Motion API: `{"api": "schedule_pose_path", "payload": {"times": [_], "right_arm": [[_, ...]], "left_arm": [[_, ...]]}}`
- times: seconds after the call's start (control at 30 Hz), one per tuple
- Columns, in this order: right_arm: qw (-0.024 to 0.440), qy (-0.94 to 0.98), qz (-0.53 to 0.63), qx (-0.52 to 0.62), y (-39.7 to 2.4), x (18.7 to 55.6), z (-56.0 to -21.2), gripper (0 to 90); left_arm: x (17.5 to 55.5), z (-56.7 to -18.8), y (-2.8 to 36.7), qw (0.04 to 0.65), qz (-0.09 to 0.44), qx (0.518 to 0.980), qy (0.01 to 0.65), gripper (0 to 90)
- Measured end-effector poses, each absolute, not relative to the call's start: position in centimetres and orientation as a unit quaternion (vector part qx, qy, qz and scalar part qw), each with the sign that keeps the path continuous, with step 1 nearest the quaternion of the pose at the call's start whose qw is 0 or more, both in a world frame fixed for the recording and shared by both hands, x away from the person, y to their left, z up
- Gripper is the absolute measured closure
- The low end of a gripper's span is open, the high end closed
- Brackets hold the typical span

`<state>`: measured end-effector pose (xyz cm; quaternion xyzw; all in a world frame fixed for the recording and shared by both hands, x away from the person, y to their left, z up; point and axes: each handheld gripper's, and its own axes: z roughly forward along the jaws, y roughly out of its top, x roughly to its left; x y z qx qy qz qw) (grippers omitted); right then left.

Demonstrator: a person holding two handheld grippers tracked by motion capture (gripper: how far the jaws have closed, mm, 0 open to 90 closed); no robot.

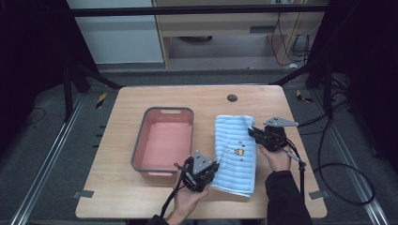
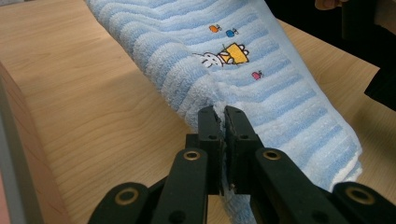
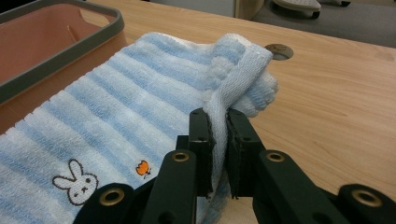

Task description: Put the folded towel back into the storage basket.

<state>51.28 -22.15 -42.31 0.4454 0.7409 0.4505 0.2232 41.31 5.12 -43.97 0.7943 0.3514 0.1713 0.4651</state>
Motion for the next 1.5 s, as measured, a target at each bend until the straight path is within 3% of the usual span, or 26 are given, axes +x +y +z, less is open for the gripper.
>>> {"api": "schedule_pose_path", "payload": {"times": [1.5], "right_arm": [[0.266,0.736,0.492,0.380,-17.2,50.9,-33.1,82.5]], "left_arm": [[40.6,-37.0,10.1,0.504,0.228,0.758,0.345,86.0]]}}
